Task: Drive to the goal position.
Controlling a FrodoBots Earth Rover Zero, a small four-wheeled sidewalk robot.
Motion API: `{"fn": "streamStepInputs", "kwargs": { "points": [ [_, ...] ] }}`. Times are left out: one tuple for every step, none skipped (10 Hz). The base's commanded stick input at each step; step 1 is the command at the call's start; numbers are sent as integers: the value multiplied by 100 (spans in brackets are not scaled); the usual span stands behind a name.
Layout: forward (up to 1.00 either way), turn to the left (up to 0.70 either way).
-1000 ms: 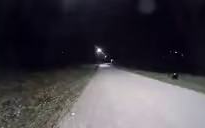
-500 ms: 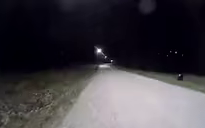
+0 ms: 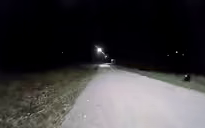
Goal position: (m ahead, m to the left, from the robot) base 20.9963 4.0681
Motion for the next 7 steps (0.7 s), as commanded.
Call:
{"fn": "streamStepInputs", "kwargs": {
  "points": [
    [70, -13],
    [70, -14],
    [70, -14],
    [70, -14],
    [70, -14],
    [70, 0],
    [70, 0]
  ]
}}
